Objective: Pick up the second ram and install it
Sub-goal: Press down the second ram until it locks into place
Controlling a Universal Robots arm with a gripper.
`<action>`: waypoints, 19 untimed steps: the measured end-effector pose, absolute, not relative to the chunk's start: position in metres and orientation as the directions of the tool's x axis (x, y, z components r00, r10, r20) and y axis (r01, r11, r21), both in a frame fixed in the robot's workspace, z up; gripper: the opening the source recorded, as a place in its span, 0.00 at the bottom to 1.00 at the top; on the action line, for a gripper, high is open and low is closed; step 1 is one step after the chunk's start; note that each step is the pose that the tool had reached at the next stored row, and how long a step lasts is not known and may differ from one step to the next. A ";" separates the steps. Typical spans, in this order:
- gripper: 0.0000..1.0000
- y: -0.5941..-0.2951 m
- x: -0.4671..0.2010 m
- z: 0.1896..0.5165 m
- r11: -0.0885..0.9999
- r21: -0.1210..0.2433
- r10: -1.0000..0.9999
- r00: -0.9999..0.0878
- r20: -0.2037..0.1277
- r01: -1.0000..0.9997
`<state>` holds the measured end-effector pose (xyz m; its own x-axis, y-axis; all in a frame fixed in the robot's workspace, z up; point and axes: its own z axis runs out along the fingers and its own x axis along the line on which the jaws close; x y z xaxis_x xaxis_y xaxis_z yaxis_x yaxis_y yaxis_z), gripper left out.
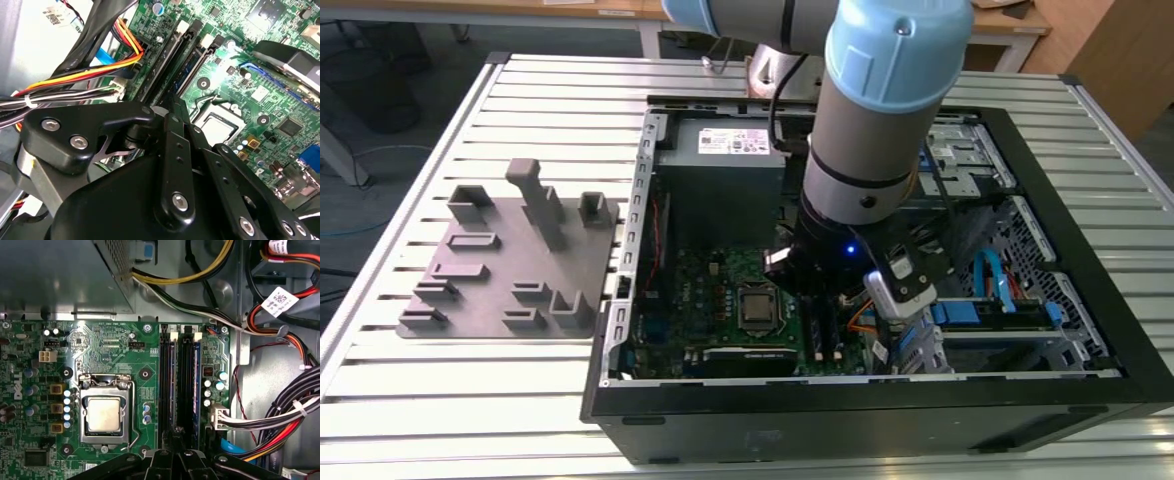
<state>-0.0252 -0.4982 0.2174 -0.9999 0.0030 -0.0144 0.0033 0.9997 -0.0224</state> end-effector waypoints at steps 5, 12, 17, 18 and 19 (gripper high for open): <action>0.11 -0.499 -0.025 0.216 1.000 -0.022 0.003 -1.000 -0.014 0.003; 0.11 -0.499 -0.025 0.220 1.000 -0.020 0.003 -1.000 -0.015 0.003; 0.11 -0.499 -0.025 0.244 1.000 -0.022 0.003 -1.000 -0.015 0.003; 0.11 -0.499 -0.025 0.248 1.000 -0.022 0.003 -1.000 -0.015 0.003; 0.11 -0.499 -0.025 0.251 1.000 -0.022 0.003 -1.000 -0.014 0.003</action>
